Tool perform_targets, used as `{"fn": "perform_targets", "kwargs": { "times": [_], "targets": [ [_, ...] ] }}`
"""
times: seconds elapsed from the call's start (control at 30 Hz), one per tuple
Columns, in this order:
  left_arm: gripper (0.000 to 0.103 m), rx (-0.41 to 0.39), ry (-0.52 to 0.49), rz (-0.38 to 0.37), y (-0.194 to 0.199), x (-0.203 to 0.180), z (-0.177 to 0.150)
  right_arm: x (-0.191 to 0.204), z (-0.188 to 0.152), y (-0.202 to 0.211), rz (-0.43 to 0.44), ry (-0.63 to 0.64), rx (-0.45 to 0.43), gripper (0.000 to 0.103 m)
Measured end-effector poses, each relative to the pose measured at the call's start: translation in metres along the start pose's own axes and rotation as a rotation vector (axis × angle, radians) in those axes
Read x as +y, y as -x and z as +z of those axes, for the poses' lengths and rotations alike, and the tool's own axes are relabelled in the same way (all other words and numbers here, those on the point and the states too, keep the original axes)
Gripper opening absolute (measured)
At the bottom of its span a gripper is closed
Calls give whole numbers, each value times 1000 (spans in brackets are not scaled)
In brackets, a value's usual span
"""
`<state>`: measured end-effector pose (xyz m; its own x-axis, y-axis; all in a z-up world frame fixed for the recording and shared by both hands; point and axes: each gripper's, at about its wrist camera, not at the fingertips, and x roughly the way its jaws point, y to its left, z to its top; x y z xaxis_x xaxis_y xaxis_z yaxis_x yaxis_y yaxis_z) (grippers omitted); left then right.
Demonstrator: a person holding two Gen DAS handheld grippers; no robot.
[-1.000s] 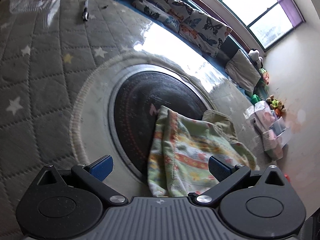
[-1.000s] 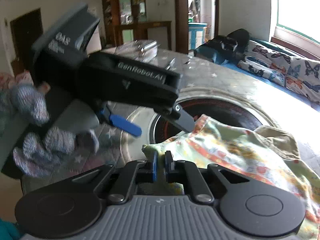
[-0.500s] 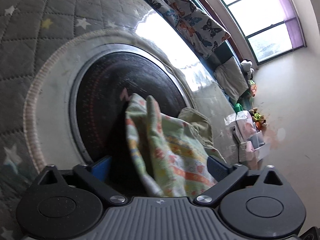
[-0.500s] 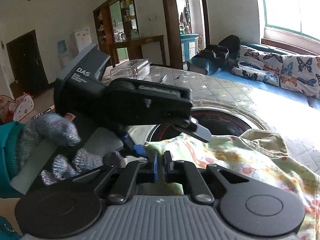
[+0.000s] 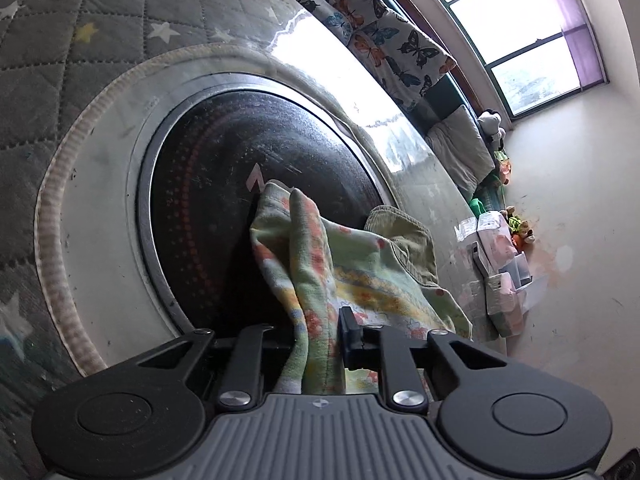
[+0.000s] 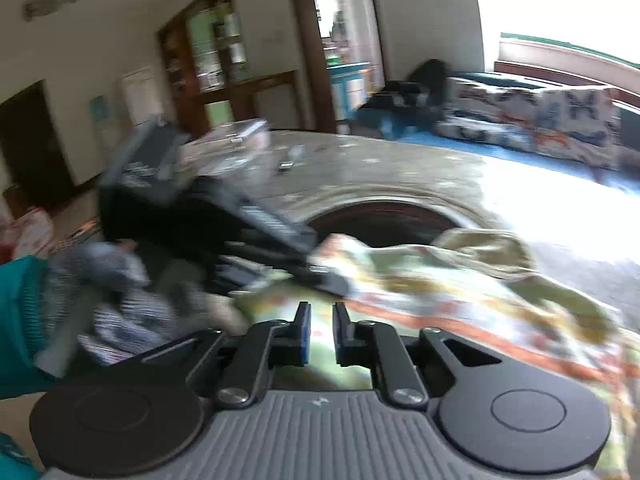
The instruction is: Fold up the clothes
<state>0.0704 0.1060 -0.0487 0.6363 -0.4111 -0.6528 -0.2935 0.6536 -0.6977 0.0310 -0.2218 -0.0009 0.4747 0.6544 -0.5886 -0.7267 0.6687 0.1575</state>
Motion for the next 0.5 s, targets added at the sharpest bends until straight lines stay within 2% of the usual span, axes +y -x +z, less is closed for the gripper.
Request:
{"fn": "perform_targets", "kwargs": {
  "times": [0.07, 0.23, 0.3, 0.43, 0.5],
  "targets": [
    [20, 0, -7, 2, 0, -1, 0, -19, -2, 3, -72, -24, -5, 27],
    [20, -3, -12, 6, 1, -1, -1, -80, -12, 11, -278, -115, -8, 32],
    [20, -2, -13, 8, 1, -1, -1, -102, -16, 14, -354, -161, -9, 39],
    [20, -1, -16, 12, 0, -3, -1, -140, -26, 16, -466, -245, -4, 49],
    [20, -1, -18, 14, 0, -3, -1, -154, -31, 18, -482, -284, -4, 54]
  ]
}}
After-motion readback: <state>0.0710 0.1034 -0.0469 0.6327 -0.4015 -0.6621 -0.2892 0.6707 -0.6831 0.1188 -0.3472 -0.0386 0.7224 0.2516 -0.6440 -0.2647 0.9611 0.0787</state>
